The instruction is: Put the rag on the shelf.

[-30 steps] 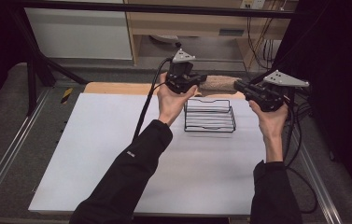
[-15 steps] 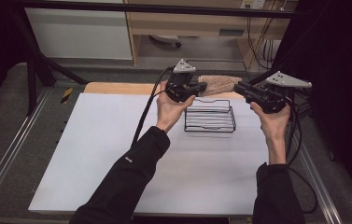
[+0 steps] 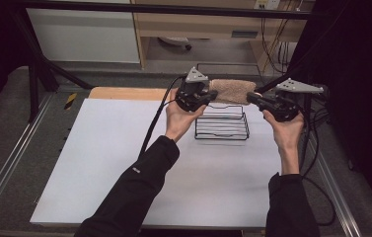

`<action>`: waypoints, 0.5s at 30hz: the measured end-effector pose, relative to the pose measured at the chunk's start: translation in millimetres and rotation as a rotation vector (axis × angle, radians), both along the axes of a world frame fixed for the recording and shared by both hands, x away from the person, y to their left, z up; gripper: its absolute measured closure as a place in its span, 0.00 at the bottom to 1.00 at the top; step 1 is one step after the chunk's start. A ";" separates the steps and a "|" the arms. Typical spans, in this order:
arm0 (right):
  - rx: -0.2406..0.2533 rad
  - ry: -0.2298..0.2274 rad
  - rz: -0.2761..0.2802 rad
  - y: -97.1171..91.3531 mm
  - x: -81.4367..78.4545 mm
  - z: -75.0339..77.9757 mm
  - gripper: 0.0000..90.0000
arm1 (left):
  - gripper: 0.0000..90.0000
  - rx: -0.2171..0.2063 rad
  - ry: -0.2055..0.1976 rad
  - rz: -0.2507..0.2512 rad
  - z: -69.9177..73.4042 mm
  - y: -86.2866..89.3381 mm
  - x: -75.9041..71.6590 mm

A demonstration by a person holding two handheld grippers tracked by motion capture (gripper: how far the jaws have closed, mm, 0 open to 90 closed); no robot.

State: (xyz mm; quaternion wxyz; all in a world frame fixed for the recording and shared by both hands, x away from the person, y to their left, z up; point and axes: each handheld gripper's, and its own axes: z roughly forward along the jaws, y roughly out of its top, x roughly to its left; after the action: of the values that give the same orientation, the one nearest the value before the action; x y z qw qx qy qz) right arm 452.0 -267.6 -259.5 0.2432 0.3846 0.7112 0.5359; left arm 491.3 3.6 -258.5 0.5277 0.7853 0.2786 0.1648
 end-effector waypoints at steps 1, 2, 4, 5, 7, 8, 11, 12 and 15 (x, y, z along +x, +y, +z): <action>0.001 0.005 -0.007 -0.9 1.1 -3.0 1.00 | 1.00 0.000 0.000 0.002 -1.1 -0.1 0.4; 0.003 0.007 -0.013 -1.7 2.2 -5.8 1.00 | 1.00 0.000 0.001 0.003 -2.2 -0.3 0.9; 0.001 -0.003 -0.032 -3.3 4.6 -10.4 1.00 | 1.00 0.002 -0.003 0.003 -3.7 -0.8 1.9; 0.001 -0.008 -0.041 -3.9 5.7 -12.2 1.00 | 1.00 0.001 -0.004 0.004 -4.3 -1.2 2.4; 0.003 -0.015 -0.051 -5.0 7.7 -15.0 1.00 | 1.00 0.000 -0.006 0.007 -5.0 -1.8 3.4; 0.006 -0.016 -0.055 -5.3 8.5 -15.8 1.00 | 1.00 -0.003 -0.005 0.007 -5.3 -2.0 3.9; 0.007 -0.024 -0.054 -4.8 9.2 -17.0 1.00 | 1.00 -0.003 -0.007 0.008 -5.8 -2.0 4.4; 0.005 -0.026 -0.055 -4.4 8.9 -17.2 1.00 | 1.00 -0.002 -0.008 0.007 -5.8 -1.9 4.2; 0.004 -0.032 -0.048 -4.3 6.9 -17.0 1.00 | 1.00 -0.004 -0.008 0.003 -5.0 -1.2 3.1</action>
State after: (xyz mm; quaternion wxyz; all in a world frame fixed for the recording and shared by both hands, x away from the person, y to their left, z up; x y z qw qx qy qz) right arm 458.9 -271.8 -276.5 0.2668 0.3935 0.6965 0.5375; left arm 494.4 2.4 -263.4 0.5299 0.7833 0.2782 0.1683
